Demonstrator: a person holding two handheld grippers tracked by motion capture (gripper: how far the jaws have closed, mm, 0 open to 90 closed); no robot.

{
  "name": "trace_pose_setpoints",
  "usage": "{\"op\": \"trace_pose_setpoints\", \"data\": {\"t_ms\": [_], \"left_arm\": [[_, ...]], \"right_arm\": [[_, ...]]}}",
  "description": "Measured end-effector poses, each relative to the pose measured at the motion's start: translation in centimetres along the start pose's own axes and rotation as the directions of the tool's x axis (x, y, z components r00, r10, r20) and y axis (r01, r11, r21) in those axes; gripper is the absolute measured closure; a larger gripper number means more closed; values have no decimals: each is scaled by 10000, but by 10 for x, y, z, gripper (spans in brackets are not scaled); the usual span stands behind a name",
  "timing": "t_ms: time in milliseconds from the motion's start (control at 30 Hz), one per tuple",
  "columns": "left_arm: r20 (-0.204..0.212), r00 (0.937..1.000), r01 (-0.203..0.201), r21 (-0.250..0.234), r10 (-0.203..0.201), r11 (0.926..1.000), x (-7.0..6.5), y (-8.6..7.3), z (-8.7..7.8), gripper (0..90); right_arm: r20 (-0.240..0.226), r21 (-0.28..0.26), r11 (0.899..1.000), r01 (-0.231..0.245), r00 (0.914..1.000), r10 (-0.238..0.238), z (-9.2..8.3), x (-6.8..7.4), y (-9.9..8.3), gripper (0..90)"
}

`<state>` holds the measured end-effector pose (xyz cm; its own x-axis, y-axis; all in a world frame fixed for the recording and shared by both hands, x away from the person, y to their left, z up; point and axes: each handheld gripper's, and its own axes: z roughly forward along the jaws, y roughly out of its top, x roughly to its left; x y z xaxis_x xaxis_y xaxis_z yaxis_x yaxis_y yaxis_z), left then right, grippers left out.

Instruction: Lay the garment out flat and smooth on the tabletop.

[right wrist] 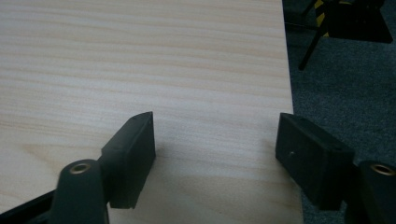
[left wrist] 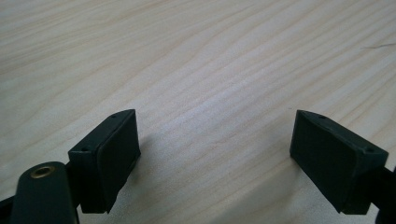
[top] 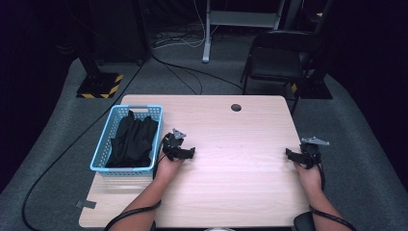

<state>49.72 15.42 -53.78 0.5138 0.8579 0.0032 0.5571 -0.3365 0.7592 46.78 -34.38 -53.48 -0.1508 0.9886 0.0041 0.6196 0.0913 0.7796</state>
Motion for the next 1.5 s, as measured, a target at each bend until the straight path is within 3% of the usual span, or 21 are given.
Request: {"op": "trace_pose_setpoints", "data": {"t_ms": [333, 733, 900, 1500], "left_arm": [[-5, 10000, -39, 10, 39, 10000, -2, 1, 1, 151], [444, 9981, -425, -9, 425, 9991, -14, 6, 7, 146], [799, 9967, -153, 91, 145, 9998, -15, 8, 5, 144], [1039, 9927, -589, -249, 612, 9980, -25, 11, -10, 43]], "right_arm": [[-176, 61, 9998, 176, 9997, -174, 0, 1, 0, 235], [-287, 87, 9997, 241, 9993, -239, -2, 1, -2, 222], [-304, 99, 9996, 256, 9992, -253, -2, 1, -2, 215], [-370, 151, 9994, 318, 9988, -312, -2, 1, -2, 191]]}}
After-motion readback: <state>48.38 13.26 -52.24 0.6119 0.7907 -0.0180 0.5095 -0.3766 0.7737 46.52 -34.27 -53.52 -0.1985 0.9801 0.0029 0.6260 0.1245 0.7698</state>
